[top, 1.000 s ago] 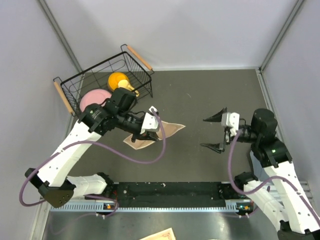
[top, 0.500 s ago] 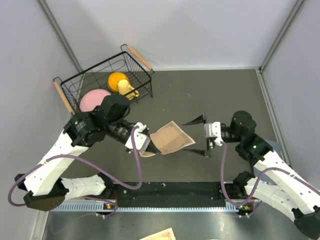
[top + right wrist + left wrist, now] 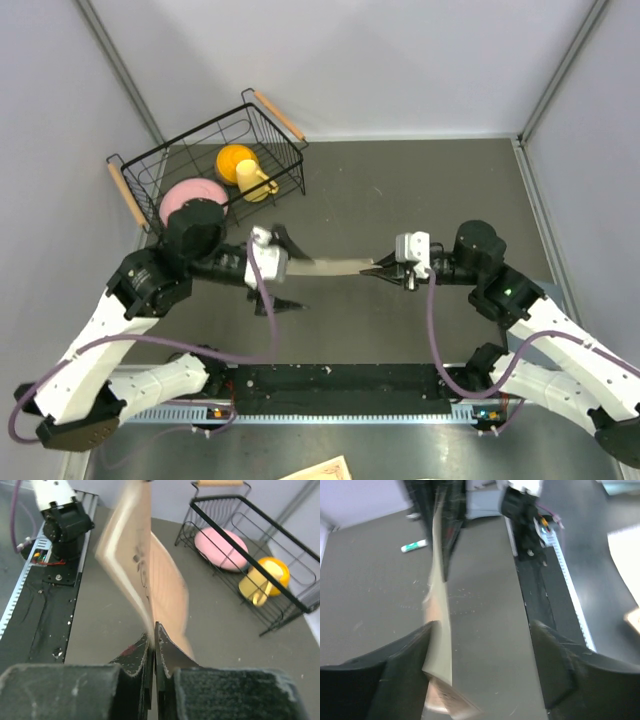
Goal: Place the letter into the envelope and seal it
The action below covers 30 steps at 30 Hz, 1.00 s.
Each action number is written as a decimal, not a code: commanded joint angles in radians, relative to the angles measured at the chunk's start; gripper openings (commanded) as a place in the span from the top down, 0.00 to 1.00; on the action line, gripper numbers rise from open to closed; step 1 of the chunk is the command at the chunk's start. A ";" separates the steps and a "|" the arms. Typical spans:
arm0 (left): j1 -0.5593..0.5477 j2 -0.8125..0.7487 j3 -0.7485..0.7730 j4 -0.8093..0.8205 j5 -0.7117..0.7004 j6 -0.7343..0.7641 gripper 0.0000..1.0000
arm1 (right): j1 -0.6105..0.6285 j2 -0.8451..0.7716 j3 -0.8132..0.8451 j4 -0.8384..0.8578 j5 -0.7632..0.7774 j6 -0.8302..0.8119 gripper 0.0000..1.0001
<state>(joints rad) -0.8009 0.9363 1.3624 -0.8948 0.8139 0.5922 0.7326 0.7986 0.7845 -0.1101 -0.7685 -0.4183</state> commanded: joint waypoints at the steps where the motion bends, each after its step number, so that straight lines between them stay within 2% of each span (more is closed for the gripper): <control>1: 0.263 0.007 -0.019 0.244 -0.014 -0.288 0.01 | 0.011 -0.018 0.091 -0.129 0.164 0.160 1.00; 2: 0.338 0.013 -0.025 0.278 0.060 -0.410 0.01 | 0.002 -0.015 0.104 -0.154 0.179 0.233 1.00; 3: 0.467 0.025 -0.025 0.353 0.086 -0.461 0.01 | -0.005 -0.010 0.107 -0.177 0.195 0.278 1.00; 5: 0.560 0.027 -0.043 0.425 0.149 -0.541 0.01 | -0.051 0.004 0.110 -0.194 0.198 0.447 1.00; 7: 0.589 0.013 -0.049 0.451 0.153 -0.470 0.01 | -0.111 0.046 0.114 -0.221 0.190 0.577 1.00; 8: 0.589 0.001 -0.078 0.461 0.154 -0.395 0.01 | -0.148 0.068 0.120 -0.227 0.163 0.704 1.00; 9: 0.585 -0.034 -0.100 0.480 0.175 -0.344 0.01 | -0.220 0.089 0.122 -0.230 0.097 0.764 1.00; 11: 0.574 -0.088 -0.158 0.487 0.180 -0.191 0.01 | -0.278 0.144 0.127 -0.230 0.032 0.921 1.00; 13: 0.522 -0.117 -0.187 0.440 0.156 -0.071 0.01 | -0.327 0.172 0.133 -0.229 -0.034 0.996 1.00; 14: 0.490 -0.137 -0.209 0.419 0.124 0.034 0.01 | -0.331 0.188 0.140 -0.227 -0.044 1.048 1.00; 15: 0.394 -0.142 -0.216 0.390 0.085 0.088 0.01 | -0.332 0.192 0.142 -0.223 -0.051 1.073 1.00; 16: 0.329 -0.145 -0.226 0.357 -0.043 0.142 0.01 | -0.332 0.194 0.141 -0.215 -0.052 1.099 1.00; 17: 0.262 -0.149 -0.256 0.355 -0.112 0.214 0.01 | -0.332 0.195 0.133 -0.192 -0.054 1.157 1.00; 18: 0.141 -0.149 -0.272 0.355 -0.169 0.243 0.01 | -0.332 0.197 0.127 -0.174 -0.061 1.188 1.00; 19: 0.088 -0.148 -0.285 0.367 -0.283 0.257 0.01 | -0.334 0.198 0.122 -0.160 -0.069 1.220 1.00; 21: -0.025 -0.131 -0.321 0.418 -0.366 0.270 0.01 | -0.332 0.200 0.095 -0.102 -0.097 1.318 1.00; 23: -0.079 -0.114 -0.351 0.474 -0.445 0.279 0.01 | -0.332 0.192 0.055 -0.054 -0.120 1.418 1.00; 30: -0.216 -0.085 -0.456 0.706 -0.567 0.201 0.01 | -0.332 0.180 0.025 0.024 -0.150 1.510 1.00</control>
<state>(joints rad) -0.9688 0.8490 0.9371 -0.4011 0.3801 0.8215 0.4030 1.0012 0.8097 -0.1860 -0.8764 0.9894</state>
